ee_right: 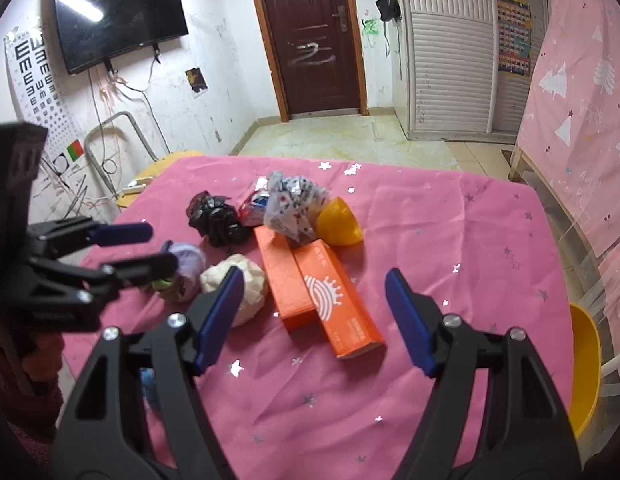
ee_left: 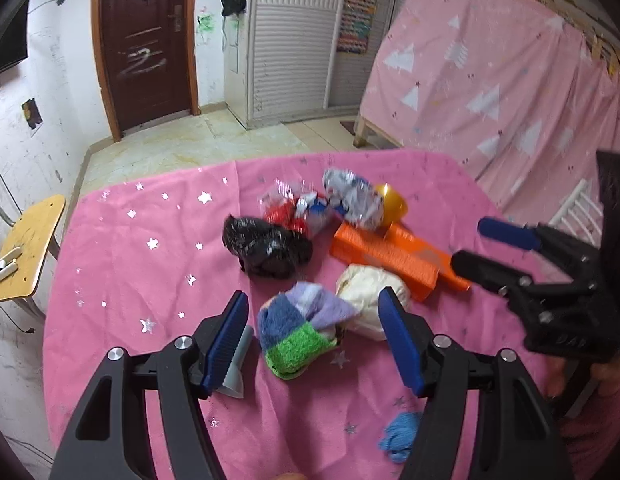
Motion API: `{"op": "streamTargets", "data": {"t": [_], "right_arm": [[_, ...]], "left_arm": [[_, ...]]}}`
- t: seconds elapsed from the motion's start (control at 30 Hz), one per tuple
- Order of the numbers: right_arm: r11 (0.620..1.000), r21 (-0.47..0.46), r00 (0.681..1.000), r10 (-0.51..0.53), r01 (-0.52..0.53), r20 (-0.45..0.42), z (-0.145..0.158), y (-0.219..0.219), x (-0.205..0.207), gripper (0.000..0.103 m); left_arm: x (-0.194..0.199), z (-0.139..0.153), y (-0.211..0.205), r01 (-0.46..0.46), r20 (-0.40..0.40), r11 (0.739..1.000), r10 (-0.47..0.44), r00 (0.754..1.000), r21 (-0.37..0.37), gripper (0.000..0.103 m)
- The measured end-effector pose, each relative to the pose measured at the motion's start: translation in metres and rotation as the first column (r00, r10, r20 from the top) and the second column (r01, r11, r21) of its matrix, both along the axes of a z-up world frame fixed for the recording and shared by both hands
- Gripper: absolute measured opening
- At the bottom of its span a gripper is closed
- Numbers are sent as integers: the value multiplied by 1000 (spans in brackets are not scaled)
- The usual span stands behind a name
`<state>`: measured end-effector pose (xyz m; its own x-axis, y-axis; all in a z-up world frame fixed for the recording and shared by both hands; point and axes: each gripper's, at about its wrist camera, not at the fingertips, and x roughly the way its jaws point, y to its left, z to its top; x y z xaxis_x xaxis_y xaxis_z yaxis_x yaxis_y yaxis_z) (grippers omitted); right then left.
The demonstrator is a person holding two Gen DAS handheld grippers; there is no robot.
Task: Collect trash
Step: 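Grasp the green-purple cloth with the left gripper and lift it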
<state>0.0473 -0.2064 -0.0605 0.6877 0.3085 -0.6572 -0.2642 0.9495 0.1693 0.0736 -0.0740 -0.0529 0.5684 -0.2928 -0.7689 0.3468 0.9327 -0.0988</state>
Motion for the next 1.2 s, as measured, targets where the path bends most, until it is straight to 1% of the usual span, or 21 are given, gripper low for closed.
{"op": "streamTargets", "data": {"t": [0.13,0.2,0.23,0.27,0.33,0.37,0.4,0.47,0.5,0.8,0.93,1.07,1.13,1.17,1.2], "right_arm": [[1000,-9,1000,1,-1,-3,0,6,1,70],[1000,-14,1000,4,-4,-3,0,8,0,70],[1000,-17,1000,6,-6,-4,0,10,1,70],[1000,-21,1000,8,-8,-5,0,12,2,70],[1000,-24,1000,12,-12,-7,0,16,2,72],[1000,-26,1000,16,-16,-6,0,19,3,76],[999,-28,1000,19,-19,-6,0,21,3,77],[999,-32,999,31,-32,-6,0,25,3,77],[999,-35,999,36,-36,-6,0,28,3,77],[994,-42,994,104,-105,-25,-5,52,3,77],[990,-41,991,130,-131,-39,-10,63,4,77],[986,-47,986,155,-157,-54,-14,73,5,77],[985,-46,984,166,-169,-61,-16,77,6,74],[983,-46,983,172,-175,-64,-17,79,7,68],[983,-49,982,175,-179,-68,-18,81,7,66]], "left_arm": [[5,-17,2,3,-29,1000,-3,1000,19,60],[7,-22,3,8,-31,1000,-8,999,20,59],[6,-22,4,9,-18,1000,-9,1000,21,58],[6,-23,5,14,-15,1000,-14,1000,14,53],[7,-23,8,25,-19,1000,-26,999,-12,40],[7,-24,10,24,-20,1000,-24,1000,-20,29],[8,-25,12,17,-24,1000,-18,1000,-24,24],[9,-27,18,10,-23,999,-11,1000,-41,18],[10,-27,21,0,-21,999,-2,1000,-51,16],[11,-9,68,-108,14,984,111,994,-142,15],[10,-1,82,-132,21,976,138,990,-174,15],[7,4,93,-150,33,972,159,987,-182,15],[8,6,99,-156,35,970,165,986,-186,15],[8,6,100,-161,34,969,170,985,-186,15],[8,6,100,-164,32,969,173,984,-186,15]]}}
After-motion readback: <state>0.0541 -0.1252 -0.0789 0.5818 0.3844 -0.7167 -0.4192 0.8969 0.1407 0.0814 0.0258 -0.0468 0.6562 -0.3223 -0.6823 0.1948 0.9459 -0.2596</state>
